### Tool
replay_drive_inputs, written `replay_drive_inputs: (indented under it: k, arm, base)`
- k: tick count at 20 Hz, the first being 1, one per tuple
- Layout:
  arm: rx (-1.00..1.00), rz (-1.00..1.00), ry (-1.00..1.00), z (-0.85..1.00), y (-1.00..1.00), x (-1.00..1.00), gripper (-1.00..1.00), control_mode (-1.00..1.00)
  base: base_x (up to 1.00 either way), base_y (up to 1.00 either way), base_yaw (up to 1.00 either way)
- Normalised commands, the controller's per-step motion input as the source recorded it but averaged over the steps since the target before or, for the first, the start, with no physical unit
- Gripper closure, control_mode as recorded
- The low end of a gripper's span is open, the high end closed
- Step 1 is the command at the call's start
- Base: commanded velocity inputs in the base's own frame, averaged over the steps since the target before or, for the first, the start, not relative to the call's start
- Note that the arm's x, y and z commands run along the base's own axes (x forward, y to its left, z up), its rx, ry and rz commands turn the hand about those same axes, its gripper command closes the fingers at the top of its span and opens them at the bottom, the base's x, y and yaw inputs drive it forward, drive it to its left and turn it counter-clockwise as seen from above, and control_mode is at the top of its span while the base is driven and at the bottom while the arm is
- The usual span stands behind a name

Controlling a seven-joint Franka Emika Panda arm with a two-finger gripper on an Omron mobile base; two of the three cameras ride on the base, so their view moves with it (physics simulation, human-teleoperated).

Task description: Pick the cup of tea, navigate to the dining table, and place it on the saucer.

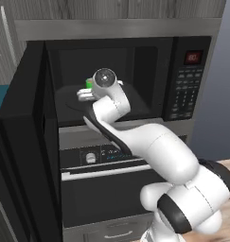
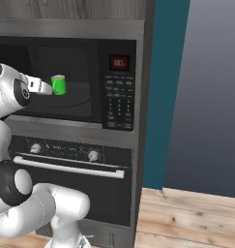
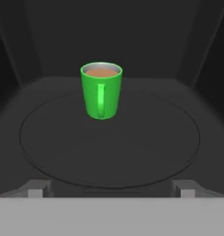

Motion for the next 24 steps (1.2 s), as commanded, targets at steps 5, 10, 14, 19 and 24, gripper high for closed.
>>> replay_drive_inputs:
  k: [5,10,14,19,24]
  arm:
    - [0.02,-0.01,-0.13,0.27,0.00,0.09,-1.00,-1.00]
    - [0.07,0.04,-0.05,0.23,0.00,0.02,-1.00,-1.00]
    - [0.01,0.04,0.01,0.00,0.00,0.00,-1.00,-1.00]
    - [0.02,0.01,0.00,-0.03,-0.17,0.00,-1.00,-1.00]
    - [0.03,0.00,0.00,-0.10,-0.27,0.00,-1.00,-1.00]
  base:
    - [0.00,0.00,0.00]
    - [0.00,0.00,0.00]
    - [0.00,0.00,0.00]
    - [0.00,0.00,0.00]
    - [0.00,0.00,0.00]
